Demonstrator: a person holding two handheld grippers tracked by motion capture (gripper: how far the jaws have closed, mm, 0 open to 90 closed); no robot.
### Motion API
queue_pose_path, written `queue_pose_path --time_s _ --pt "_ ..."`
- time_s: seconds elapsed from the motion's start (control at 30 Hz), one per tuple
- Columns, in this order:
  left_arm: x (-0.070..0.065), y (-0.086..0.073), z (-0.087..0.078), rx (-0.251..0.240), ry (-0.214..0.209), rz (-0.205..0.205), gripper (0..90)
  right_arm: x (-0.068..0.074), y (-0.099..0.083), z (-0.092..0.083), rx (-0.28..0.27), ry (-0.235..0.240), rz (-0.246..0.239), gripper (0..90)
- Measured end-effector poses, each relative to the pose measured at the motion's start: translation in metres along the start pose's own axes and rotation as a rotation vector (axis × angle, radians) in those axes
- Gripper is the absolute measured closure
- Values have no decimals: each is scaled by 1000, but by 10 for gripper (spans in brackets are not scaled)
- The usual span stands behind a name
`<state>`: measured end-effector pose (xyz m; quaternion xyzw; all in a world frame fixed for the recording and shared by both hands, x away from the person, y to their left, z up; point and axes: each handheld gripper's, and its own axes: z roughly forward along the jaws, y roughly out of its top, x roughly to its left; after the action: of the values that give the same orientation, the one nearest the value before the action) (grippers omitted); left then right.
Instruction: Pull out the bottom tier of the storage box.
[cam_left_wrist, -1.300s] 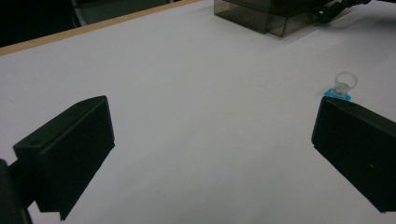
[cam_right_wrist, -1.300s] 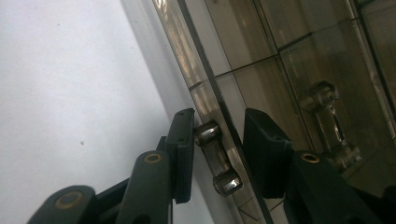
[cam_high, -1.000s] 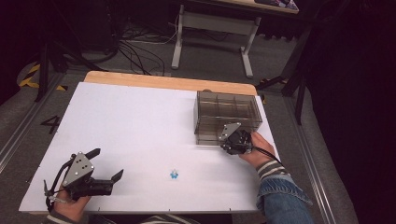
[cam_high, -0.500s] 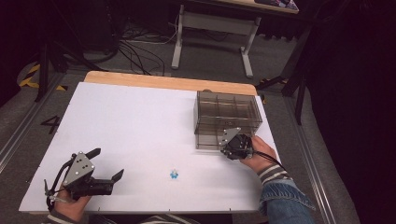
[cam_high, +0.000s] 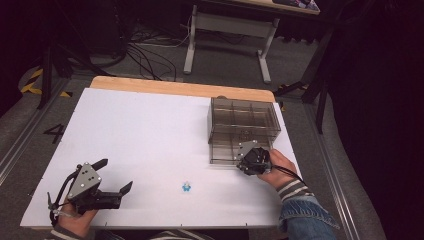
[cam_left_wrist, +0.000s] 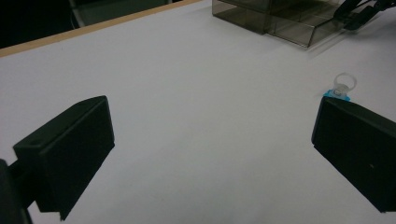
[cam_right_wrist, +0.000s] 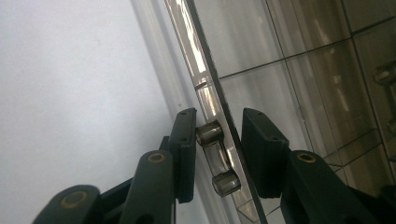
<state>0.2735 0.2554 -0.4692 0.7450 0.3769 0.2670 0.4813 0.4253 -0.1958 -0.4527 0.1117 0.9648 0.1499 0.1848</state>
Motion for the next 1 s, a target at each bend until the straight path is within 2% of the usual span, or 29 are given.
queue_pose_path --time_s 0.2,0.27,0.37,0.57,0.6,0.73,0.8,0.83,0.9,0.93,1.0 --pt "0 0 0 1 0 0 0 0 0 1 14 22 -15 667" --pt "0 0 0 0 -1 0 0 -1 0 0 2 39 -4 615" --pt "0 0 1 1 -2 -3 0 -1 0 -1 -9 43 -5 596" --pt "0 0 1 1 -2 -2 0 -2 1 -5 -38 37 -1 579" --pt "0 0 1 0 -1 -2 0 -1 2 -6 -43 35 15 575" --pt "0 0 2 1 -3 -4 0 -1 3 -10 -64 21 29 535" --pt "0 1 2 1 -3 -1 0 -2 4 -14 -83 21 26 510" --pt "0 1 2 2 -5 3 0 -1 5 -15 -99 17 50 497" --pt "0 1 3 5 -4 5 0 -2 5 -18 -116 19 44 497" --pt "0 1 3 0 -6 -2 0 -1 6 -21 -137 -1 59 497" --pt "0 1 3 -2 -6 1 0 -1 6 -23 -141 -5 52 496"
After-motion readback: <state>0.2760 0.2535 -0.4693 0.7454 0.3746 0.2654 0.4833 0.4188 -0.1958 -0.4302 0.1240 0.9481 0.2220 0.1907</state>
